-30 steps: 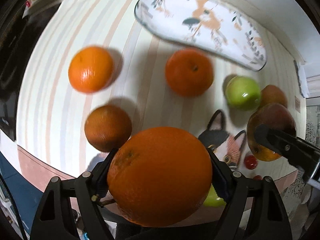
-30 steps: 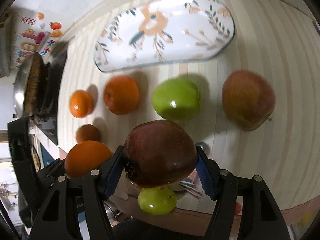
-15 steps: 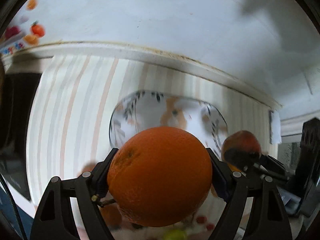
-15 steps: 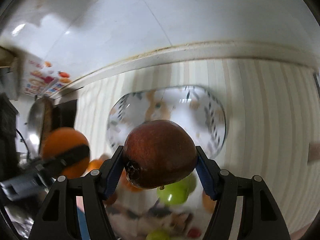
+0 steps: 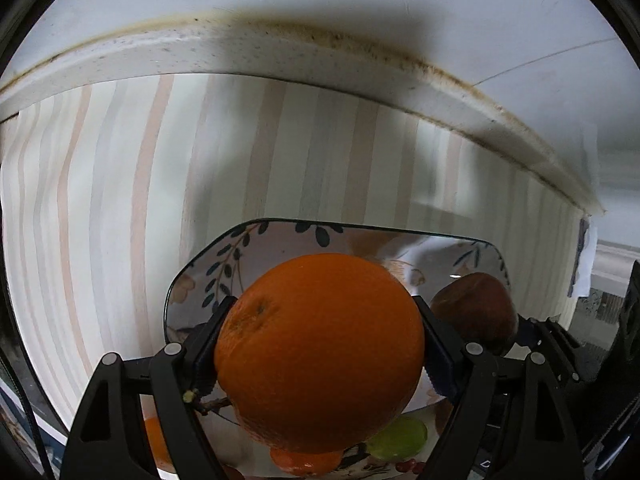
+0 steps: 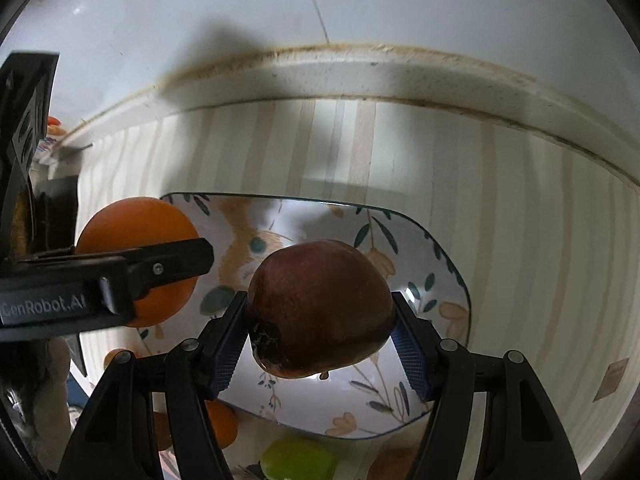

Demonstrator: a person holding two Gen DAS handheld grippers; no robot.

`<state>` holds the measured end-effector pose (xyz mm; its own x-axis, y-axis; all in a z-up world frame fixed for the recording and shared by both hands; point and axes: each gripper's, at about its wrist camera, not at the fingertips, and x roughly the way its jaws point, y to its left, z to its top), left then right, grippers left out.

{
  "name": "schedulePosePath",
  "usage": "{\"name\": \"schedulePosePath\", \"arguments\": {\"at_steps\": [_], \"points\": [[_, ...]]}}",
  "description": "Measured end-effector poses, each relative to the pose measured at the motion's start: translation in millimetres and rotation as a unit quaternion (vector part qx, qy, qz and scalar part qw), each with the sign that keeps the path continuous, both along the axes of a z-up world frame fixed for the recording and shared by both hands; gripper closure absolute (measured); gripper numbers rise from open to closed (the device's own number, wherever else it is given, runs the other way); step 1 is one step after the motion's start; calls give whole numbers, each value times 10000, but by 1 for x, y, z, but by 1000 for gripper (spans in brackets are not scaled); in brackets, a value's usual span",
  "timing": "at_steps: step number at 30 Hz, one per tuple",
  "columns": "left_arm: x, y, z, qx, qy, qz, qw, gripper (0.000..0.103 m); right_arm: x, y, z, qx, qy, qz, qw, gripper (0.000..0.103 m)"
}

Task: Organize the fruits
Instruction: 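Place the orange on the floral plate with the left tool while the right tool places the dark apple there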

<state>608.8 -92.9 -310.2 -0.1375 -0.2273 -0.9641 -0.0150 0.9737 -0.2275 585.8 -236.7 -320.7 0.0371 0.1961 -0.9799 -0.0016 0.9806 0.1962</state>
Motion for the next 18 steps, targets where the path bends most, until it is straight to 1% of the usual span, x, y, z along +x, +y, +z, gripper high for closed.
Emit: {"name": "schedulePosePath", "arguments": {"at_steps": [4,8,13,14,15,16,17,18], "points": [[2,-2,-7,115,91,-24,9999,21,7,2,-8,-104,99,46,9999,33],[3,-5,-10,391,93,-85,9992,21,14,5,-18,-170,257,78,9995,33],[5,-12,-17,710,172,-211,9971,21,15,2,-20,-169,331,73,9993,32],[5,-13,-18,743,203,-267,9967,21,15,1,-19,-175,375,83,9991,29],[6,-12,-18,726,222,-295,9967,20,16,2,-19,-198,413,103,9989,16],[6,-11,-16,670,184,-271,9972,20,16,4,-18,-213,407,102,9989,10],[6,-9,-12,619,121,-226,9978,20,15,4,-15,-206,376,91,9990,7],[7,-11,-10,614,80,-205,9979,20,14,2,-11,-189,350,72,9992,7]]}}
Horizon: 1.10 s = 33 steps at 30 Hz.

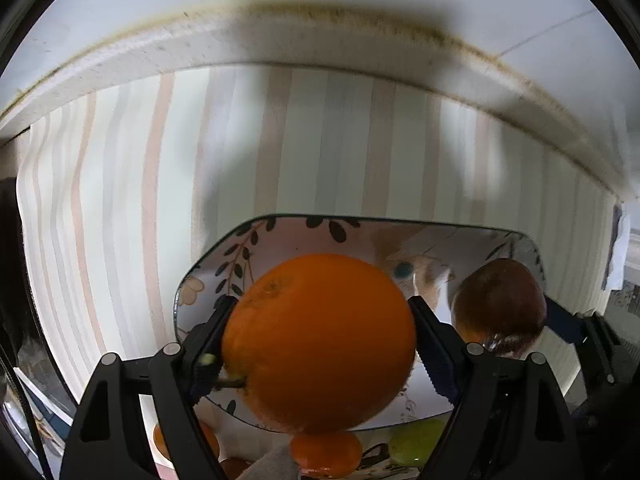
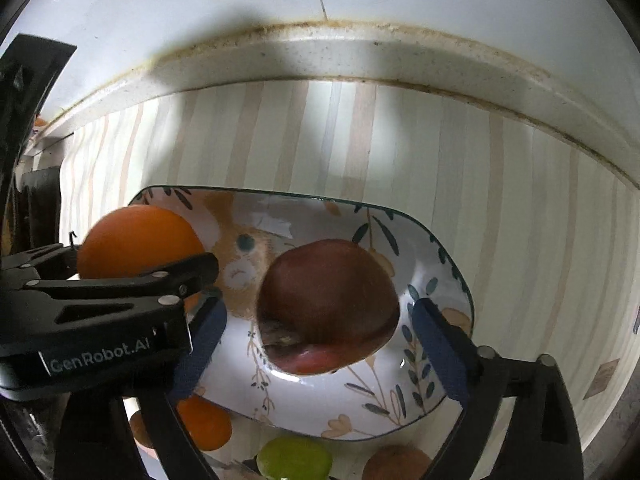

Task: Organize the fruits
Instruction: 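Place the orange on the floral plate with the left tool while the right tool places the dark apple there, then grasp a dark orange with the left tool while the right tool grasps a tangerine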

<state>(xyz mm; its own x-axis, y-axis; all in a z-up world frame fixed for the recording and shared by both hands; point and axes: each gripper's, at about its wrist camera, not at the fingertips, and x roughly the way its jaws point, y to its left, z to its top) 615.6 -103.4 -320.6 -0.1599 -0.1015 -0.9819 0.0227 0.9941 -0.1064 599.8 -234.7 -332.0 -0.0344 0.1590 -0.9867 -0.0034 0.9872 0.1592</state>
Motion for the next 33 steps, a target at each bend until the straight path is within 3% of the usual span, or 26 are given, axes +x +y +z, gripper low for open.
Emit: {"name": "schedulePosePath", "arguments": {"at_steps": [8,16,24,33], "points": [[-8,26,49,-53,-647,101,9978,19,-16,-19,33,-62,-229,-193,9995,7],[-59,38,95,90,-1264,144,9918,19,-64,-28,66,-349,-613,-270,9971,7],[-106,39,129,309,-1928,33,9808,19,-111,-15,107,-483,-1172,-227,9917,7],[-159,52,174,105,-2512,-2,9679,19,-157,8,155,-471,-1716,-361,9834,7]]}}
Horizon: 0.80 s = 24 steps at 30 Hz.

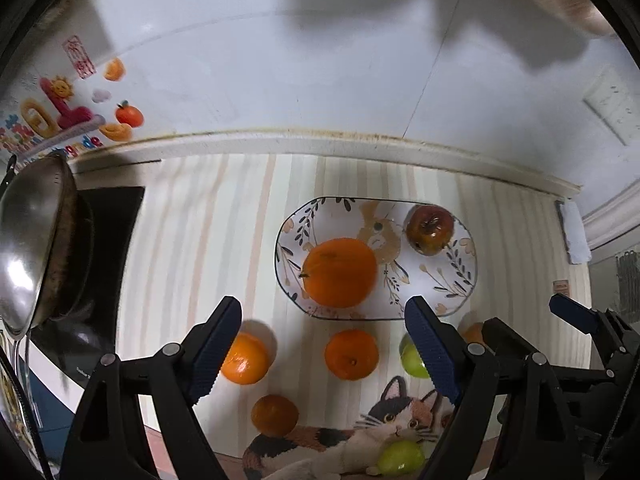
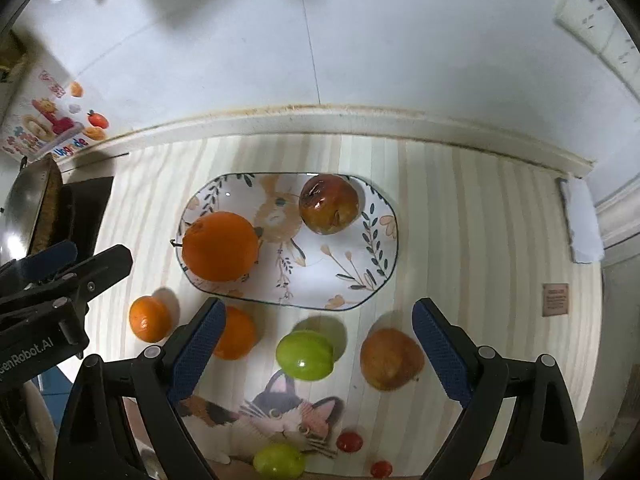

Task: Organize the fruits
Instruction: 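Grasp a dark orange with the left tool while the right tool grasps a tangerine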

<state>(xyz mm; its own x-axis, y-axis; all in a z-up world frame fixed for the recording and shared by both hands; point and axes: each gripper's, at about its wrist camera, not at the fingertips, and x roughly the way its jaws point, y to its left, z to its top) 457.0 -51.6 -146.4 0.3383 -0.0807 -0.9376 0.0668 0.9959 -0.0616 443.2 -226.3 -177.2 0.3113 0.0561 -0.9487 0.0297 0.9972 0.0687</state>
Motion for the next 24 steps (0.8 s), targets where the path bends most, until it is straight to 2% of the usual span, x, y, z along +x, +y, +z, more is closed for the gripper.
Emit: {"name": "schedulePosePath", "arguments": {"at_steps": [8,13,15,19,24], "points": [[-46,16,36,-223,-324,-168,9991,19,-52,18,39,-27,-381,-298,9988,7],[-67,27,52,-278,-504,-219,9981,19,-80,29,52,76,-510,-452,9976,7],[-73,33,54,-311,-611,-176,9975,12,-92,31,52,177,-560,-552,9967,7],[-80,44,37,-132,-548,-91,9984,10,-103,24,32,460,-388,-792,9950,6],[-71,54,-23,258,133,-16,9996,10,-97,11,-22,882,197,-954,9913,6]]}}
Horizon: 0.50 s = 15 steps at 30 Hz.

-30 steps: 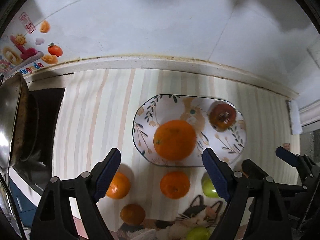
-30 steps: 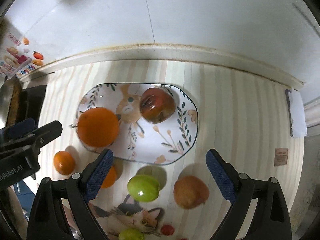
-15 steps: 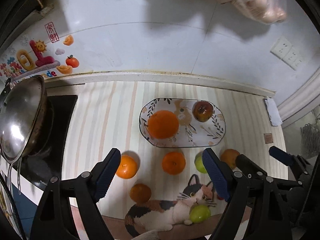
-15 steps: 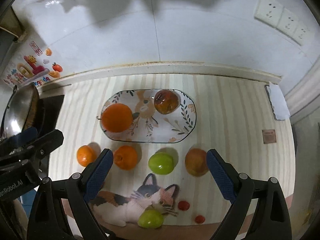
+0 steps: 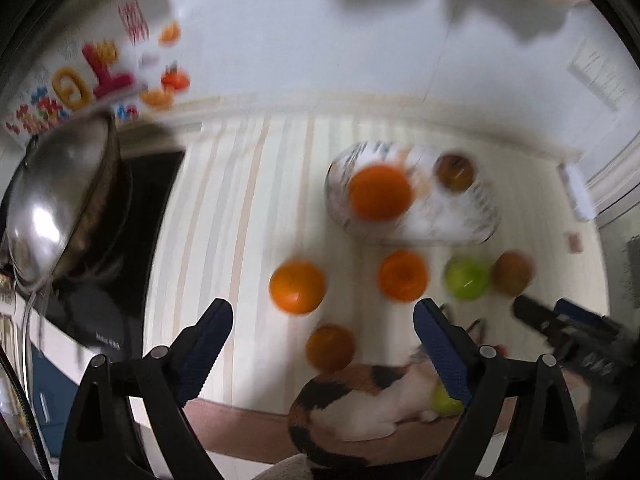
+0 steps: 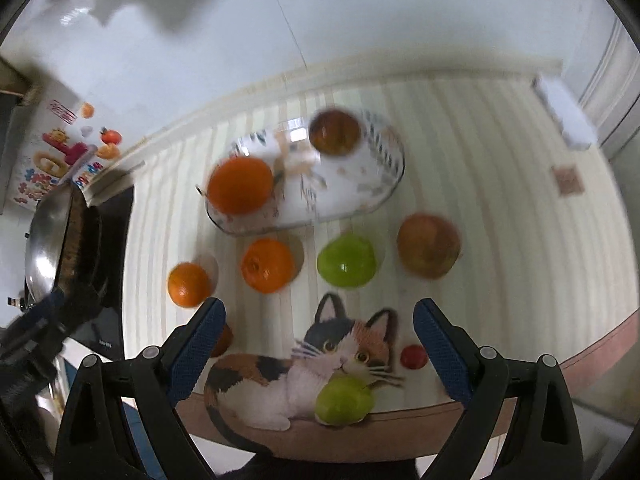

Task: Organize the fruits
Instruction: 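Grasp a dark orange with the left tool while the right tool grasps a tangerine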

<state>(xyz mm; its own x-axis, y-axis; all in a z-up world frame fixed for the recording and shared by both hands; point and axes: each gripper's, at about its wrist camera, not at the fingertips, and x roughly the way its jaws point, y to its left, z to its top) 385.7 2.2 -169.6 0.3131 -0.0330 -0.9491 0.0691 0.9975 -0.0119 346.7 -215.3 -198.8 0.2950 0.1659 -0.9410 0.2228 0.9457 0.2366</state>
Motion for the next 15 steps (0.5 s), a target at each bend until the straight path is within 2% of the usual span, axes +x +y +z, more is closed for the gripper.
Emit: {"name": "schedulePosePath", "arguments": {"at_steps": [3,6,13,14,15], "points": [[6,5,-43,51,530,83,9985,10,13,2,-33,278,270,101,9992,6],[8,1,-82,75,973,102,9952,10,25,6,-55,269,430,191,9985,6],[11,-17,-151,223,1679,13,9856,11,53,22,-79,189,728,584,9955,7],[12,-17,-156,183,1709,43,9851,22,57,26,-82,182,740,666,9949,7],[12,-16,-159,160,1700,94,9853,41,62,31,-85,174,746,743,9943,8]]}}
